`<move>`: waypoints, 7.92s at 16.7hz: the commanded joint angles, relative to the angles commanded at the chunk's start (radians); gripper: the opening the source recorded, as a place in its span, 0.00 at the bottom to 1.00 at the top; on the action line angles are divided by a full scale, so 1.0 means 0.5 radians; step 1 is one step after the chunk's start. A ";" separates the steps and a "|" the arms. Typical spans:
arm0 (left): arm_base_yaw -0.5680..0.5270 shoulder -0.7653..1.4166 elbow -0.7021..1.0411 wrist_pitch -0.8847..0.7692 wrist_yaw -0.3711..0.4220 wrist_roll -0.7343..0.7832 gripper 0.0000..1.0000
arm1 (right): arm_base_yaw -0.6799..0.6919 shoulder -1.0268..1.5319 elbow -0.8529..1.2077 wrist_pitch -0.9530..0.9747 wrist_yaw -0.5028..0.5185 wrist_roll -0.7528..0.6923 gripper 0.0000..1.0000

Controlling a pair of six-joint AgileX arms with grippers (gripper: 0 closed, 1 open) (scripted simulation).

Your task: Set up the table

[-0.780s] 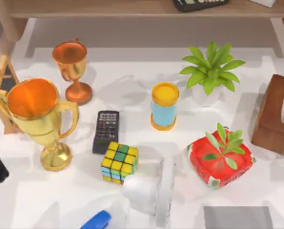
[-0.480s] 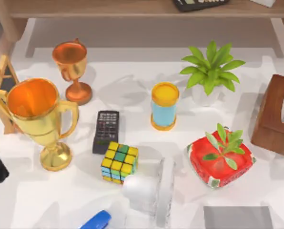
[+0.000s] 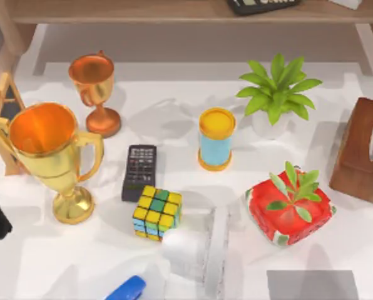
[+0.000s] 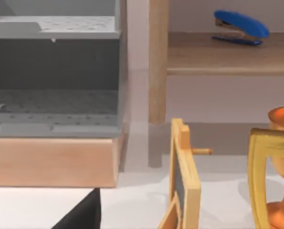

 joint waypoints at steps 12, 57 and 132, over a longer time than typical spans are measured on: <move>0.000 0.000 0.000 0.000 0.000 0.000 1.00 | -0.444 2.728 2.536 -1.397 0.007 -0.442 1.00; 0.000 0.000 0.000 0.000 0.000 0.000 1.00 | -0.548 3.931 3.511 -1.780 -0.036 -0.627 0.00; 0.000 0.000 0.000 0.000 0.000 0.000 1.00 | 2.110 1.316 0.135 -0.732 0.385 1.731 0.00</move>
